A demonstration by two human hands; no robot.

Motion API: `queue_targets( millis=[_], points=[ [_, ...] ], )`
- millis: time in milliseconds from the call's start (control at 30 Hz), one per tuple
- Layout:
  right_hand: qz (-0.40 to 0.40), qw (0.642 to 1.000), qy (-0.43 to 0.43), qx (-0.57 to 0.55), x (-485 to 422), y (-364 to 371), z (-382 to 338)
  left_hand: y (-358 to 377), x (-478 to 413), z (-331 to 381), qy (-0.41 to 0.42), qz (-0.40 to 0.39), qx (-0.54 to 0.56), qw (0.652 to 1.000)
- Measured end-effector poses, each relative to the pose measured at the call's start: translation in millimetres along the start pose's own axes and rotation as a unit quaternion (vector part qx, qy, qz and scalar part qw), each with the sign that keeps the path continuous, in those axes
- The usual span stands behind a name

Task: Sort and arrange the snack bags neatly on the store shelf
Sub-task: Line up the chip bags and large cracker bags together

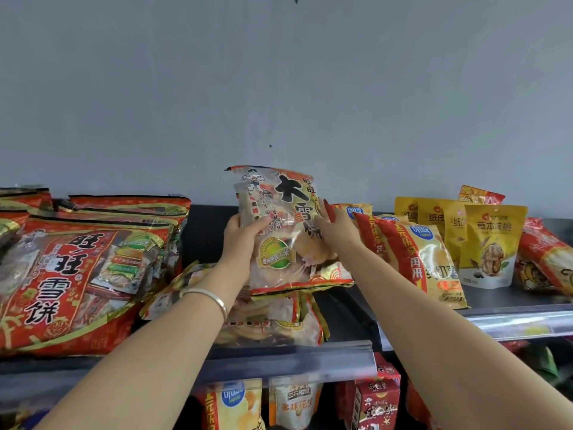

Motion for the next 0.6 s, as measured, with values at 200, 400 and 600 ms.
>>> queue_targets(
  millis=[200, 400, 600],
  points=[
    [-0.041, 0.975, 0.148, -0.163, -8.5, 16.5, 14.6, -22.7, -13.0, 1.7, 0.004, -0.006, -0.006, 1.0],
    [0.017, 0.956, 0.048, -0.288, -35.3, 16.6, 16.3, -20.1, -48.2, 16.6, 0.083, -0.01, -0.128, 0.988],
    [0.09, 0.962, -0.072, -0.247, -78.3, 21.4, 28.1, -0.7, -95.2, 26.4, 0.122, 0.051, -0.247, 0.96]
  ],
)
Point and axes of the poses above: each hand's wrist, its own x-axis away from the middle knuckle, its own y-axis out of the palm, z = x × y, the point moved 1 cm from there along -x, towards the middle knuckle, and after that the axes turned 10 degrees about -y, right-handed, at the moved point
